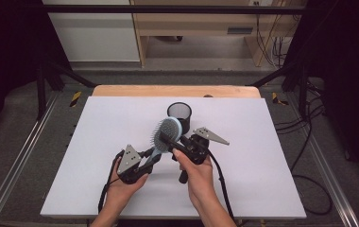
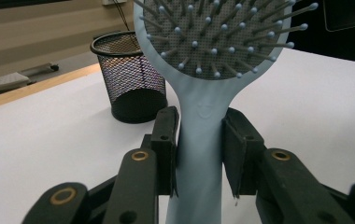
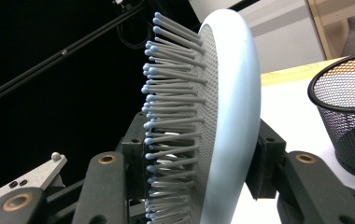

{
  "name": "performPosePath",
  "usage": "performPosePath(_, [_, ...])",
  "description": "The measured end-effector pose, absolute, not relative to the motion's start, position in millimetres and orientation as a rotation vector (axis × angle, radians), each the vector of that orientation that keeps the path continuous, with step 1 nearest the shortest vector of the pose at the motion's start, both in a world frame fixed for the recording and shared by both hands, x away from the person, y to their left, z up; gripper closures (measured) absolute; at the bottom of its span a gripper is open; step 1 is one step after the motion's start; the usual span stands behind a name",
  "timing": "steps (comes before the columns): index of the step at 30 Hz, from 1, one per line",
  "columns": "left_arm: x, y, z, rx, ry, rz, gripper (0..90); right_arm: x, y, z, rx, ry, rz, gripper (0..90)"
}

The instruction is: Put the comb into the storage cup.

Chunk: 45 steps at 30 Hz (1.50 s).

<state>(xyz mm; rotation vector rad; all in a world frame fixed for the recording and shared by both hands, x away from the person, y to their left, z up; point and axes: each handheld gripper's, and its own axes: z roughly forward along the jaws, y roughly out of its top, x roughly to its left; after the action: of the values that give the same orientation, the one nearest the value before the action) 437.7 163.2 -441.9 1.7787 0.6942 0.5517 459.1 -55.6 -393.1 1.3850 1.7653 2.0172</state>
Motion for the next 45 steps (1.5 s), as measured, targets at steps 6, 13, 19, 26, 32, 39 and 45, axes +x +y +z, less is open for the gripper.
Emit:
performPosePath(6, [439.3,165.7,-441.4,1.734,0.709,0.492,64.1,459.8,-58.2,-393.6,1.41,1.75,2.019,51.9])
performPosePath(13, [436.1,163.9,-437.9,1.724,0.664,0.525,53.3,462.7,-67.5,-392.8,1.43,1.715,2.012,51.8])
performPosePath(19, [434.1,162.5,-432.6,1.727,0.638,0.566,37.5,464.6,-81.0,-391.7,1.456,1.666,2.011,51.7])
performPosePath(26, [434.9,172.0,-425.2,1.693,0.691,0.588,16.8,466.2,-102.9,-390.4,1.488,1.586,2.005,51.6])
performPosePath(32, [433.7,196.5,-416.0,1.662,0.758,0.631,10.5,469.1,-124.1,-390.9,1.517,1.532,1.982,51.6])
performPosePath(39, [426.9,233.9,-429.8,1.67,0.855,0.677,7.9,476.0,-140.0,-386.7,1.52,1.514,1.946,51.6])
performPosePath(45, [428.6,249.5,-441.9,1.643,0.914,0.678,6.4,481.1,-146.3,-380.2,1.514,1.509,1.921,51.5])
